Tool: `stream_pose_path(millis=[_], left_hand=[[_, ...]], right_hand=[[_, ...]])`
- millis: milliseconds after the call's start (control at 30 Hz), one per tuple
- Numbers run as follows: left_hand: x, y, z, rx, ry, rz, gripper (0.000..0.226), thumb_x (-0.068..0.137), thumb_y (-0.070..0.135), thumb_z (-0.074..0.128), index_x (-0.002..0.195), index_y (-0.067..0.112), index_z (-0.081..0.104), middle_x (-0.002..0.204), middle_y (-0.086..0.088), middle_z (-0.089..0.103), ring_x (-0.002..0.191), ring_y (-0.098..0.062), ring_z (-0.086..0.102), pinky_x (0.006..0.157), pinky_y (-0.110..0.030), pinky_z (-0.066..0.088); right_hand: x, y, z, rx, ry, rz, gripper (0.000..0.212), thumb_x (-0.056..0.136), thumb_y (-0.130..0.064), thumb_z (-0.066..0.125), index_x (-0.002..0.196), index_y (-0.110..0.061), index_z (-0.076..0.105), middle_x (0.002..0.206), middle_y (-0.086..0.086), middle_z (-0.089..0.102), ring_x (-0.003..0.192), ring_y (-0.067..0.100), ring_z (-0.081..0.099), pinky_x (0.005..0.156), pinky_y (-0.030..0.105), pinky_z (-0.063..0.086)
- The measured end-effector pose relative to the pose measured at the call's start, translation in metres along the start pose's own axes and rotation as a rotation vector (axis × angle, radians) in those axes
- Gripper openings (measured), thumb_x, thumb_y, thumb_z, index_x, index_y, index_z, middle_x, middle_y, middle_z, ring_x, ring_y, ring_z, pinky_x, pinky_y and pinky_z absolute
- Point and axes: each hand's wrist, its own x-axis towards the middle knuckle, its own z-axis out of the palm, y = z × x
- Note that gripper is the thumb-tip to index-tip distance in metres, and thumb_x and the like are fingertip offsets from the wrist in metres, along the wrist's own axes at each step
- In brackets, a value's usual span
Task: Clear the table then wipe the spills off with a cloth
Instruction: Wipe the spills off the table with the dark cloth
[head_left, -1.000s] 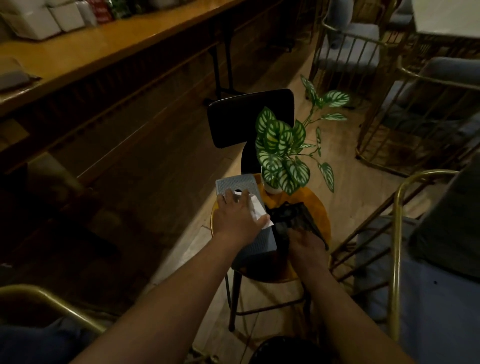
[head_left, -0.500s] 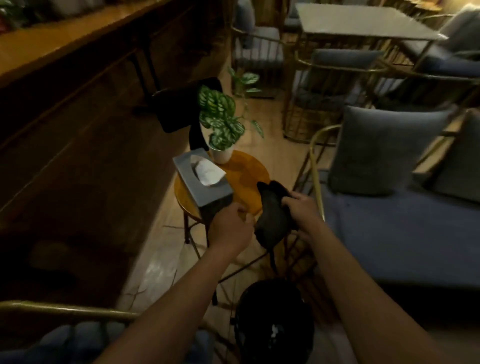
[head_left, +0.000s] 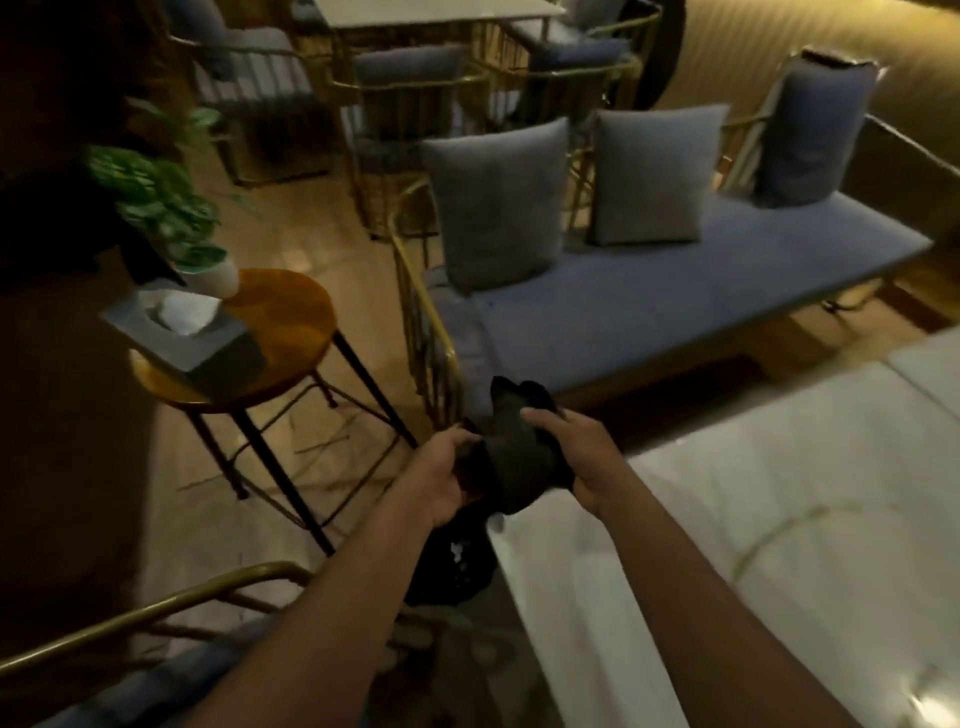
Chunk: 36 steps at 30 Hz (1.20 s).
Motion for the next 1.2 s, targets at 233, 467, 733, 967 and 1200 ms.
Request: stream_pose_path(millis=[233, 467, 733, 967, 1200], left_hand=[[-0.021, -0.11, 0.091, 0.313, 0.044, 0.221, 0.064, 0.092, -0.008, 0.048, 0.142, 0.03, 0.048, 0.14, -0.006, 0.053, 0.114, -0.031, 0.058, 0.096, -0.048, 0.055], [-0.05, -0.176, 0.136, 0.823, 0.097, 0.59, 0.074, 0.089, -0.007, 0.048, 0.151, 0.032, 0.039, 0.15, -0.005, 0.044, 0.134, -0.029, 0.048, 0.109, -0.039, 0.043], [-0.038, -0.232, 0.143, 1.767, 0.08, 0.801, 0.067, 0.104, 0.049, 0.036, 0.162, 0.032, 0.005, 0.167, -0.015, 0.008, 0.154, -0.035, 0.007, 0.125, -0.047, 0.016], [0.023, -0.241, 0.154, 2.022, -0.085, 0.938, 0.077, 0.096, 0.075, 0.012, 0.161, 0.037, -0.007, 0.169, -0.013, -0.01, 0.155, -0.036, -0.007, 0.125, -0.054, 0.002], [0.027, -0.263, 0.158, 2.005, -0.287, 1.095, 0.085, 0.092, 0.081, 0.013, 0.161, 0.037, -0.008, 0.169, -0.01, -0.014, 0.156, -0.03, -0.014, 0.125, -0.053, -0.003]], right_hand=[[-0.087, 0.086, -0.126, -0.208, 0.308, 0.037, 0.01, 0.084, -0.007, 0.066, 0.094, -0.011, 0.066, 0.098, 0.016, 0.068, 0.087, 0.031, 0.067, 0.065, 0.045, 0.063], [-0.125, 0.127, -0.201, -0.432, 0.365, -0.075, 0.051, 0.09, -0.012, 0.059, 0.139, -0.024, 0.05, 0.126, 0.003, 0.06, 0.102, 0.03, 0.064, 0.072, 0.034, 0.058], [-0.124, 0.179, -0.262, -1.038, 0.585, -0.141, 0.044, 0.098, -0.024, 0.051, 0.142, -0.024, 0.049, 0.148, 0.003, 0.043, 0.131, 0.027, 0.042, 0.102, 0.041, 0.041], [-0.09, 0.188, -0.302, -1.344, 0.636, -0.281, 0.05, 0.091, -0.025, 0.056, 0.14, -0.015, 0.051, 0.148, 0.01, 0.047, 0.13, 0.037, 0.044, 0.098, 0.05, 0.043], [-0.077, 0.198, -0.309, -1.334, 0.722, -0.318, 0.057, 0.092, -0.036, 0.035, 0.145, -0.02, 0.046, 0.15, 0.006, 0.046, 0.137, 0.031, 0.041, 0.108, 0.048, 0.035]])
